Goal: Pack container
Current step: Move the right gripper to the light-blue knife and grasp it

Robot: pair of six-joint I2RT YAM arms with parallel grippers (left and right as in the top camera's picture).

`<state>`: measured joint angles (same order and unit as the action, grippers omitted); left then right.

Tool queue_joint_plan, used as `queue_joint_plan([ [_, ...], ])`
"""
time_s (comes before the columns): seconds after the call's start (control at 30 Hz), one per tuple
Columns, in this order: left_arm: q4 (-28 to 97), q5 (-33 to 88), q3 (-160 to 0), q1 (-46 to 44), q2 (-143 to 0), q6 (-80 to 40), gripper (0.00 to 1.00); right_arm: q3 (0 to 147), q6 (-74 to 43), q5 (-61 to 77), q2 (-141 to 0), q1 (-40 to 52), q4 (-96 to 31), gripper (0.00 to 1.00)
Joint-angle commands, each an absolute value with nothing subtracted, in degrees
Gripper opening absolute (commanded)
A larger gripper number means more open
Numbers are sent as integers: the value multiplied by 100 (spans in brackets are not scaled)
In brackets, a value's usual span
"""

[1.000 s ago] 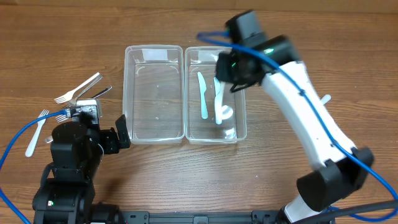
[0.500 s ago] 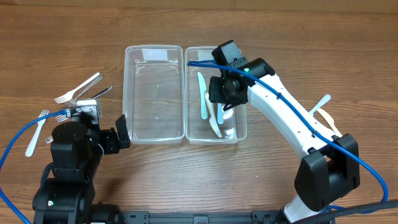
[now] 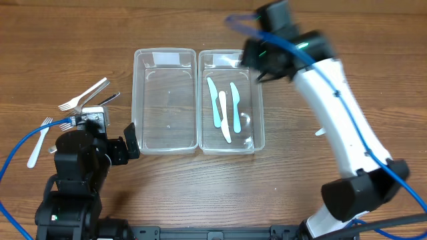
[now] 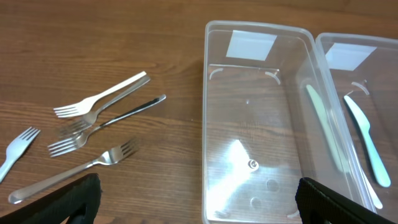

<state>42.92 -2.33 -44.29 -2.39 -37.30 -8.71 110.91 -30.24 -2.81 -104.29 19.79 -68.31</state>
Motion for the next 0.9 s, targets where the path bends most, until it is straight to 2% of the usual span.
queue_joint_plan([
  [0.0,4287,-189,-4571,-266,-3712,-921,100,12309,-3328,-727,-10361,829,-7240,74],
  [0.07,4285,-191,-4571,-266,-3712,-919,100,12562,-3328,-611,-10361,185,-7389,78],
  [0.17,4285,-191,-4571,-266,-3712,-919,100,12538,-3295,-119,-10392,-819,-7461,94],
  [0.3,4285,-189,-4571,-266,-3712,-923,100,12263,-3131,281,-10661,-1828,-7669,99],
  [0.43,4285,-189,-4571,-266,-3712,-923,100,11850,-2897,329,-11155,-2171,-7684,100],
  [0.63,4285,-187,-4571,-266,-3712,-923,100,11207,-2871,318,-12169,-2182,-7537,100],
  [0.87,4285,-187,-4571,-266,-3712,-923,100,10593,-2958,336,-12661,-2185,-7126,100],
])
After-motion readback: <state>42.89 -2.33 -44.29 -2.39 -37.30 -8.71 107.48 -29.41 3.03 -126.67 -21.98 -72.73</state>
